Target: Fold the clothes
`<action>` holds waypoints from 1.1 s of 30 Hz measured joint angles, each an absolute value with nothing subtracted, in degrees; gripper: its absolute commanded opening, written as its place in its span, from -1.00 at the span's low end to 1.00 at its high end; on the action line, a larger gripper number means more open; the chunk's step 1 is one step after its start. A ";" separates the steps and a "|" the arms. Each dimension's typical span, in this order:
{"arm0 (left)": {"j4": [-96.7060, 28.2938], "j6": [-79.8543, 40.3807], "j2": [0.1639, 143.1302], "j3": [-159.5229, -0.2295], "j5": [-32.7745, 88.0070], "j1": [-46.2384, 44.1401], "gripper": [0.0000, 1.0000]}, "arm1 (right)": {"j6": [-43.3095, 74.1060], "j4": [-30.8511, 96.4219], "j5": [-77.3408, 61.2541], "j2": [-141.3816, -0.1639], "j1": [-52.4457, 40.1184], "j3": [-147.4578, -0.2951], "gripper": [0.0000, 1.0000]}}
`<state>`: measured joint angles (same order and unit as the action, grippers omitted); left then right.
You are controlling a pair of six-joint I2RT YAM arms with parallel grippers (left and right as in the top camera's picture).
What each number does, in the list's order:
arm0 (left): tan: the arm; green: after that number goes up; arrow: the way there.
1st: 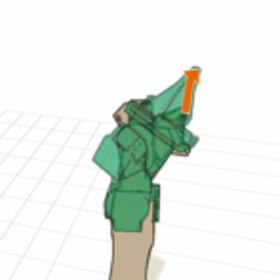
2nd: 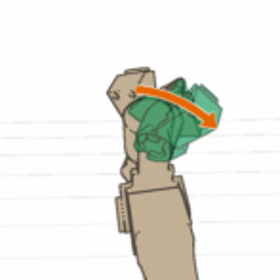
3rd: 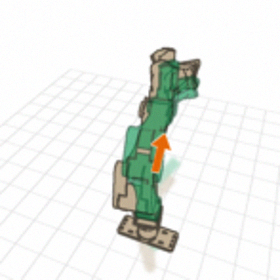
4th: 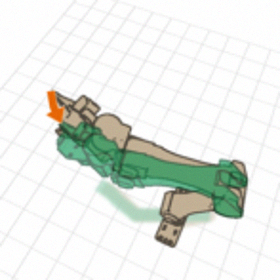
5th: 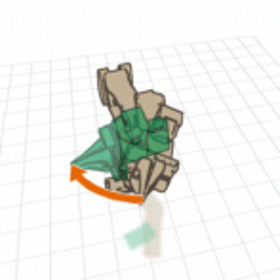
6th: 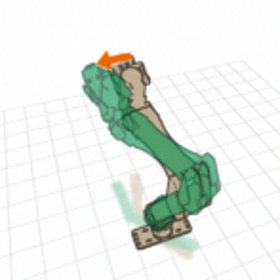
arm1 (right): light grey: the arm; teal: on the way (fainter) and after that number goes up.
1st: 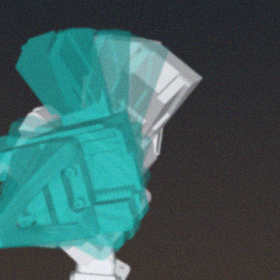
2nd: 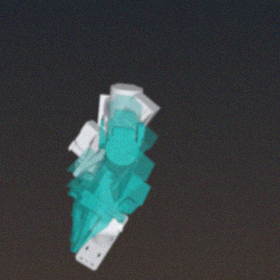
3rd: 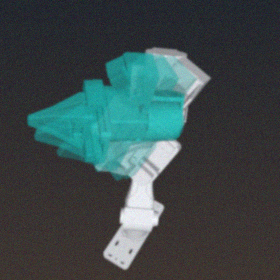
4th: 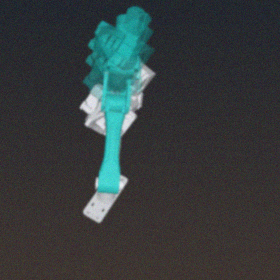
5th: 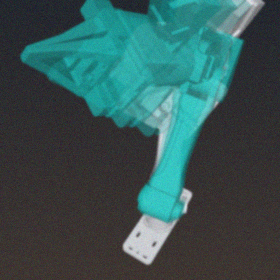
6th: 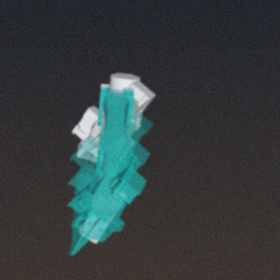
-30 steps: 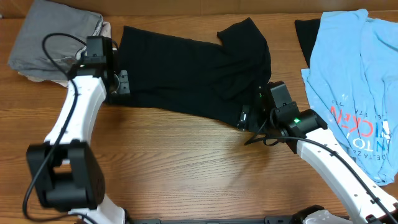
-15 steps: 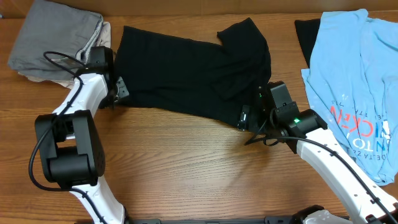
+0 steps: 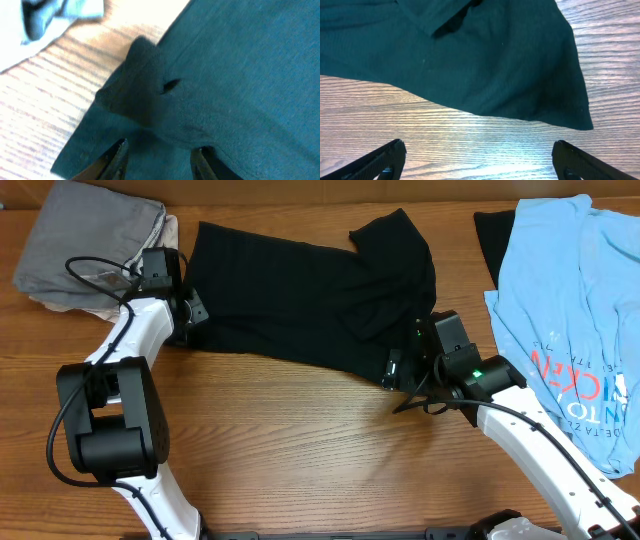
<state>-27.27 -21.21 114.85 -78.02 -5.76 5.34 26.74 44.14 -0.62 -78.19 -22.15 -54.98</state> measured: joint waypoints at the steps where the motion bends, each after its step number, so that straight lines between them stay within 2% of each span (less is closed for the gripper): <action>1: -26.61 -21.28 114.83 -78.02 -5.72 5.34 -0.24 | 26.74 44.14 -0.62 -78.19 -22.15 -54.98 0.93; 9: -18.57 -21.34 115.74 -78.02 -5.15 5.34 -0.39 | 26.72 44.12 -0.60 -78.17 -22.15 -54.98 0.93; 14: -10.04 -21.52 121.08 -78.04 -4.60 5.23 -0.47 | 26.72 44.10 -0.60 -78.19 -22.15 -54.98 0.93; 19: -4.05 -21.54 124.07 -78.13 -4.08 4.86 -0.47 | 26.74 43.59 -0.62 -78.19 -22.15 -54.98 0.93; 25: -5.80 -19.70 124.55 -80.03 -1.67 4.86 -0.01 | 26.72 39.53 -0.60 -78.19 -22.15 -54.98 0.93; 29: -19.90 -18.04 124.64 -86.50 0.03 4.86 0.54 | 26.72 36.88 -0.60 -78.19 -22.15 -54.98 0.94; 31: -29.87 -17.04 124.64 -91.26 0.45 4.86 0.71 | 26.72 36.56 -0.60 -78.19 -22.11 -54.98 0.95; 33: -39.40 -16.10 124.51 -96.42 0.43 4.86 0.77 | 26.74 36.67 -0.64 -78.19 -21.80 -54.98 0.98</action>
